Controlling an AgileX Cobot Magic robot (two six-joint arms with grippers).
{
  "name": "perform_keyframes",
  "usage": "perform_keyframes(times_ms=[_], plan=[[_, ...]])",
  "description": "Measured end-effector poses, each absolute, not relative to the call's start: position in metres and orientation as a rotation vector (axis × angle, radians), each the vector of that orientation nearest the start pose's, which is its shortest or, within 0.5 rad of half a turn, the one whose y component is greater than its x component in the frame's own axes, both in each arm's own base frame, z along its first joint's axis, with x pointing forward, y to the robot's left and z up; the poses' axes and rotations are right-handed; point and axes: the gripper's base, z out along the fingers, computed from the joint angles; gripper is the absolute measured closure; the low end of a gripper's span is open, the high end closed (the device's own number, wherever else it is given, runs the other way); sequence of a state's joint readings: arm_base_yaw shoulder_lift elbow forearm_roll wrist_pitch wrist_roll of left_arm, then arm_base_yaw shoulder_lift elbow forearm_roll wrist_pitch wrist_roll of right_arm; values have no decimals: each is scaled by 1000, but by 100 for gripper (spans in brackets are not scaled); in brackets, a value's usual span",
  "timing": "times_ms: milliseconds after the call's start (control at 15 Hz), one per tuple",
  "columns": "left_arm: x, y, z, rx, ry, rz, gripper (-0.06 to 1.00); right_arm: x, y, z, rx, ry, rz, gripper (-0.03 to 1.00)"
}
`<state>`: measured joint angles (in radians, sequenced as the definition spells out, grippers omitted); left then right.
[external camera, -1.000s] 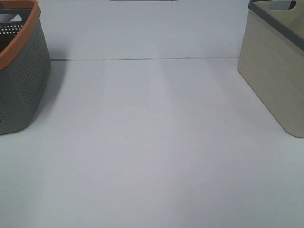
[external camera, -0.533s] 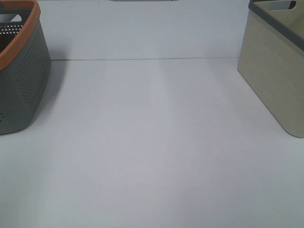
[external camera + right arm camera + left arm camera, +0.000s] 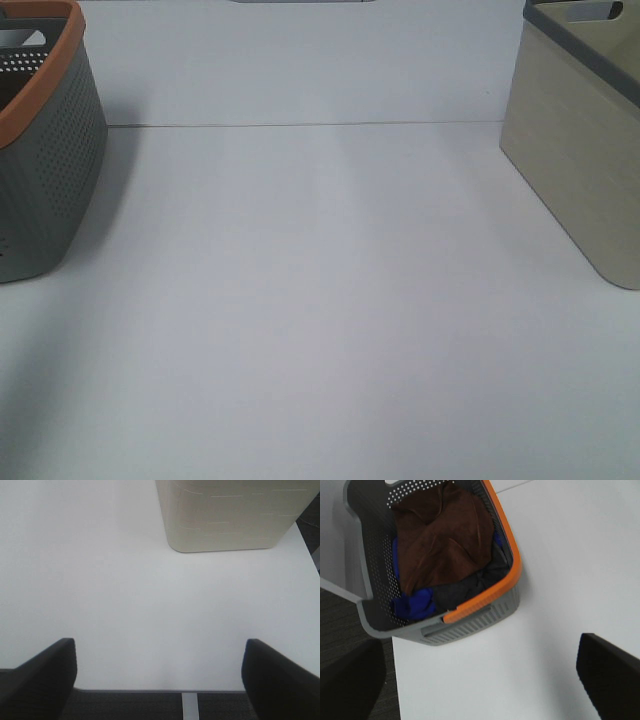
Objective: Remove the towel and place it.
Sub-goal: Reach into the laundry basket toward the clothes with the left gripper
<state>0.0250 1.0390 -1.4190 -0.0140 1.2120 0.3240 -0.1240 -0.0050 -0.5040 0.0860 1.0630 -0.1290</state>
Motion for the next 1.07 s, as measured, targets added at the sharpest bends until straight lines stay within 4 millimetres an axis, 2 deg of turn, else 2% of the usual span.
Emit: perform_keyframes(times_ms=[200,267,467,733,867,1067], plan=[[228,8,465,446,2317,241,-5,-5,8,278,-10,2035,-56,18],[251,12,462,537,2336,327,-4,-5,8,278,-10,2035,-56,18],[289,29,443,697,2394,442,-4,-5,8,278,-10,2035,-56,18],[344,80,395,684,2440,475,-3,-5,8,278,-10,2035,-56,18],[366,91,370,711,2444,419,-3,-5,8,278,-10,2035,-56,18],[409,99,310,823,2468,343,-3,-5,8,278,-10,2035,-56,18]])
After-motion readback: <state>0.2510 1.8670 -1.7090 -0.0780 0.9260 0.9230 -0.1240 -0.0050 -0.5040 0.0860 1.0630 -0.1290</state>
